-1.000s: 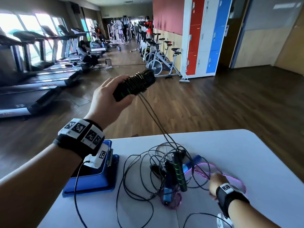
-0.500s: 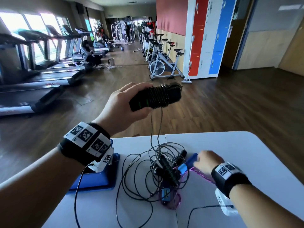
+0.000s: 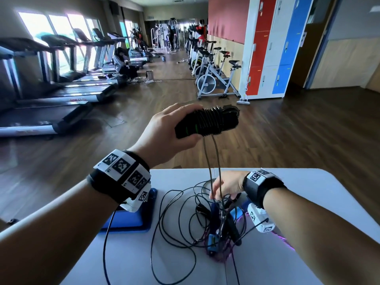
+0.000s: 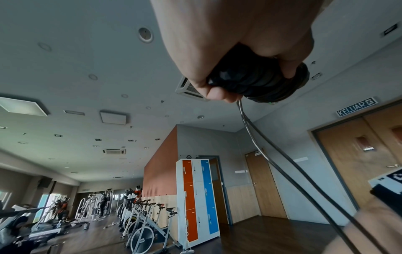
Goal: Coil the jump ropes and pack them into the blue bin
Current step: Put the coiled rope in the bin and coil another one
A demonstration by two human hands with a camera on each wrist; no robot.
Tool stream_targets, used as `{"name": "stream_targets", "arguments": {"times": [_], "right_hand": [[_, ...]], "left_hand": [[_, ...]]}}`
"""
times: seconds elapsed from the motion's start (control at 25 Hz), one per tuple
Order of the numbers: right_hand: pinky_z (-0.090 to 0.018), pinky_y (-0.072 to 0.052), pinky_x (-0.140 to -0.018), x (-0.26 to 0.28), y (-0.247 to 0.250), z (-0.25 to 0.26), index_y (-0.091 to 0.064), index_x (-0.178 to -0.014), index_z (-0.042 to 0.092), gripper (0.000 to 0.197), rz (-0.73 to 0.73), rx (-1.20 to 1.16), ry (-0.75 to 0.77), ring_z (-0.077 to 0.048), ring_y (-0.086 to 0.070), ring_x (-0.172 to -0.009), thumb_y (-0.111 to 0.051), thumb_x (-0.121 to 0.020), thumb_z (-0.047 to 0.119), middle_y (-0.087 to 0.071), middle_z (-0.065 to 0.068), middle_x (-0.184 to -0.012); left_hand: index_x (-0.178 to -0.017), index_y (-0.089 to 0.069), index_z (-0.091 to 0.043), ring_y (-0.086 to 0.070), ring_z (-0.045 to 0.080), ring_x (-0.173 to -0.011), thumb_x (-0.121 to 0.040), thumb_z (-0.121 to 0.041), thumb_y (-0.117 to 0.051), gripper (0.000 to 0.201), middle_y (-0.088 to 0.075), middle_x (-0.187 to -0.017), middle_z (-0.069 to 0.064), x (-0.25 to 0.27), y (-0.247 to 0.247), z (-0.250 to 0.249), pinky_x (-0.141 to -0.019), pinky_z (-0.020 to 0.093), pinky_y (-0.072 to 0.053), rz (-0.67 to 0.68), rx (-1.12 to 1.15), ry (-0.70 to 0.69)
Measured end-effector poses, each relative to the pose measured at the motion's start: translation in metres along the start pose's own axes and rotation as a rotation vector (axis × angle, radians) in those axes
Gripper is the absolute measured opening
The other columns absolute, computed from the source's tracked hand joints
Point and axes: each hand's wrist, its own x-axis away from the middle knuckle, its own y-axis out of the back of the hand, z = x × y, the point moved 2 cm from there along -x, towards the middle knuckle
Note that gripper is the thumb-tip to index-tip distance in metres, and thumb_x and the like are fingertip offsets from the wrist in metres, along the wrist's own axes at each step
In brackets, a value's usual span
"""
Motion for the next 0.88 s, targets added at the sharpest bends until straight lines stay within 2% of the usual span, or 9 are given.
{"name": "stream_targets", "arguments": {"times": [0.08, 0.2, 0.32, 0.44, 0.52, 0.6, 0.72, 0.8, 0.88], "right_hand": [[-0.029, -0.054, -0.071, 0.001, -0.008, -0.002, -0.078, -0.096, 0.025, 0.019, 0.091, 0.080, -0.026, -0.010, -0.064, -0.087, -0.070, -0.083, 0.013, -0.075, 0.000, -0.099], [-0.024, -0.054, -0.065, 0.010, -0.009, -0.008, -0.078, -0.086, 0.032, 0.018, 0.142, 0.201, -0.087, -0.008, -0.065, -0.079, -0.071, -0.083, 0.016, -0.074, 0.010, -0.086], [-0.023, -0.053, -0.060, 0.017, -0.006, -0.009, -0.081, -0.087, 0.022, 0.015, 0.165, 0.264, -0.167, -0.010, -0.059, -0.063, -0.068, -0.082, 0.017, -0.075, 0.004, -0.076], [-0.025, -0.049, -0.056, 0.026, -0.002, 0.001, -0.075, -0.070, 0.015, 0.017, 0.172, 0.213, -0.199, -0.015, -0.050, -0.053, -0.063, -0.080, 0.020, -0.064, -0.001, -0.058], [-0.026, -0.049, -0.054, 0.033, 0.004, 0.009, -0.068, -0.065, 0.015, 0.018, 0.128, 0.132, -0.146, -0.017, -0.047, -0.051, -0.062, -0.081, 0.018, -0.056, -0.001, -0.055], [-0.025, -0.050, -0.051, 0.041, 0.013, 0.017, -0.063, -0.066, 0.017, 0.019, 0.065, -0.019, -0.057, -0.016, -0.046, -0.051, -0.062, -0.084, 0.012, -0.051, -0.003, -0.059], [-0.025, -0.047, -0.049, 0.055, 0.031, 0.025, -0.063, -0.071, 0.015, 0.017, -0.115, -0.246, 0.111, -0.014, -0.045, -0.050, -0.066, -0.087, 0.009, -0.049, -0.001, -0.057], [-0.023, -0.043, -0.048, 0.064, 0.040, 0.028, -0.067, -0.078, 0.009, 0.007, -0.214, -0.333, 0.197, -0.013, -0.045, -0.052, -0.068, -0.078, 0.016, -0.050, -0.001, -0.058], [-0.025, -0.046, -0.049, 0.071, 0.044, 0.028, -0.071, -0.084, 0.002, 0.022, -0.250, -0.326, 0.258, -0.014, -0.046, -0.054, -0.067, -0.072, 0.021, -0.051, -0.003, -0.061]], "left_hand": [[-0.136, -0.059, -0.021, -0.048, -0.021, -0.100, -0.080, -0.038, -0.073, 0.061, -0.055, -0.113, -0.019, 0.001, -0.001, 0.006, -0.088, -0.001, -0.032, -0.001, -0.013, 0.032], [-0.136, -0.059, -0.022, -0.050, -0.013, -0.094, -0.079, -0.035, -0.075, 0.061, -0.055, -0.111, -0.019, 0.005, -0.005, 0.017, -0.087, -0.001, -0.033, 0.016, -0.039, 0.072], [-0.136, -0.059, -0.022, -0.047, -0.004, -0.092, -0.079, -0.035, -0.074, 0.060, -0.054, -0.109, -0.018, 0.006, -0.009, 0.024, -0.086, 0.001, -0.033, 0.030, -0.069, 0.094], [-0.137, -0.059, -0.023, -0.046, -0.002, -0.092, -0.080, -0.035, -0.074, 0.060, -0.054, -0.108, -0.018, 0.003, -0.009, 0.024, -0.085, -0.001, -0.031, 0.025, -0.075, 0.097], [-0.136, -0.059, -0.024, -0.047, 0.000, -0.093, -0.080, -0.033, -0.076, 0.060, -0.054, -0.108, -0.018, 0.000, -0.011, 0.022, -0.085, 0.003, -0.033, 0.026, -0.070, 0.080], [-0.136, -0.059, -0.025, -0.049, 0.002, -0.093, -0.078, -0.035, -0.075, 0.061, -0.055, -0.108, -0.018, -0.001, -0.013, 0.019, -0.085, 0.013, -0.039, 0.025, -0.066, 0.061], [-0.137, -0.058, -0.026, -0.050, 0.003, -0.094, -0.078, -0.040, -0.072, 0.062, -0.058, -0.110, -0.015, 0.000, -0.017, 0.016, -0.086, 0.020, -0.042, 0.050, -0.049, 0.049], [-0.138, -0.057, -0.026, -0.051, 0.002, -0.093, -0.078, -0.043, -0.069, 0.063, -0.061, -0.110, -0.010, 0.001, -0.019, 0.015, -0.085, 0.020, -0.043, 0.062, -0.039, 0.041], [-0.138, -0.058, -0.026, -0.050, 0.002, -0.092, -0.078, -0.046, -0.066, 0.064, -0.062, -0.109, -0.009, 0.002, -0.020, 0.013, -0.085, 0.020, -0.044, 0.062, -0.027, 0.033]]}}
